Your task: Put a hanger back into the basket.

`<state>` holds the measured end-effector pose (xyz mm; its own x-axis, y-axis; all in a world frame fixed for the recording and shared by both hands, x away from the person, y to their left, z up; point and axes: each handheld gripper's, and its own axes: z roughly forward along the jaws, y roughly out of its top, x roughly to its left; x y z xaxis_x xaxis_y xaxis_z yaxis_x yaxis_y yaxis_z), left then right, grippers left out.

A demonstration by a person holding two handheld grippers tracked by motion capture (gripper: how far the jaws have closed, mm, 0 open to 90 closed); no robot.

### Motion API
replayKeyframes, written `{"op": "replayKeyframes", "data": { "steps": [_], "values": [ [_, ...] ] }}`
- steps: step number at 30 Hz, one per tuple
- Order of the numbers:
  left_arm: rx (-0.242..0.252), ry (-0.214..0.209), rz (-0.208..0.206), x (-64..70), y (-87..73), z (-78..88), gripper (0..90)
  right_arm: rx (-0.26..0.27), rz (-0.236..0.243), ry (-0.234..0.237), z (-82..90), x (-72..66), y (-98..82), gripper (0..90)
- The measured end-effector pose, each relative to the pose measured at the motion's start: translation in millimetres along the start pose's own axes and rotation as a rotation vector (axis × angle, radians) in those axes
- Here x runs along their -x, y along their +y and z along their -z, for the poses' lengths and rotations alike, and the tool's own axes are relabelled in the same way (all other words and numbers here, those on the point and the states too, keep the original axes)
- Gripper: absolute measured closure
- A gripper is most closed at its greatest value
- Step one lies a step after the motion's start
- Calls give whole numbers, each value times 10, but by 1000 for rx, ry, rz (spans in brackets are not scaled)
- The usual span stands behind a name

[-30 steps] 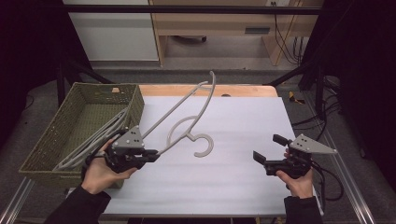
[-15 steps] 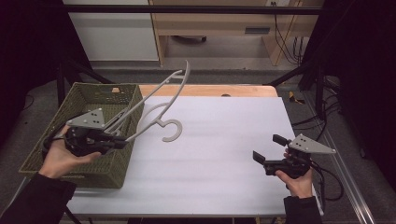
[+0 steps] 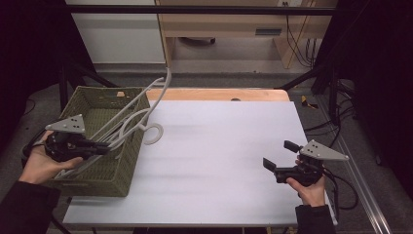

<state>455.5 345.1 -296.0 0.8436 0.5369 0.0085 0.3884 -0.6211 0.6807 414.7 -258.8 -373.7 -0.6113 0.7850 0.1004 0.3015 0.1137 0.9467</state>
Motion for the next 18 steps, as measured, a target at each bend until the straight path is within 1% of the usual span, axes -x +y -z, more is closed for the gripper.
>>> {"op": "replayKeyframes", "data": {
  "steps": [4,6,10,12,14,15,16,18],
  "values": [
    [-3,12,30,-94,-130,60,827,-7,4,3,-9,-2,-3,12],
    [-13,9,42,-140,-202,87,827,-9,3,4,-12,-3,-4,12],
    [-28,11,57,-204,-315,92,827,-9,5,0,-22,-5,-7,12],
    [-31,14,73,-245,-372,86,826,-11,6,1,-27,-5,-9,12],
    [-42,12,73,-278,-409,88,826,-14,2,-2,-34,-9,-12,12],
    [-44,12,82,-297,-435,85,826,-15,1,-1,-35,-11,-12,12],
    [-53,10,82,-312,-446,89,826,-15,0,-1,-38,-10,-13,12],
    [-52,15,89,-339,-489,80,826,-18,6,2,-38,-7,-15,11]
  ]
}}
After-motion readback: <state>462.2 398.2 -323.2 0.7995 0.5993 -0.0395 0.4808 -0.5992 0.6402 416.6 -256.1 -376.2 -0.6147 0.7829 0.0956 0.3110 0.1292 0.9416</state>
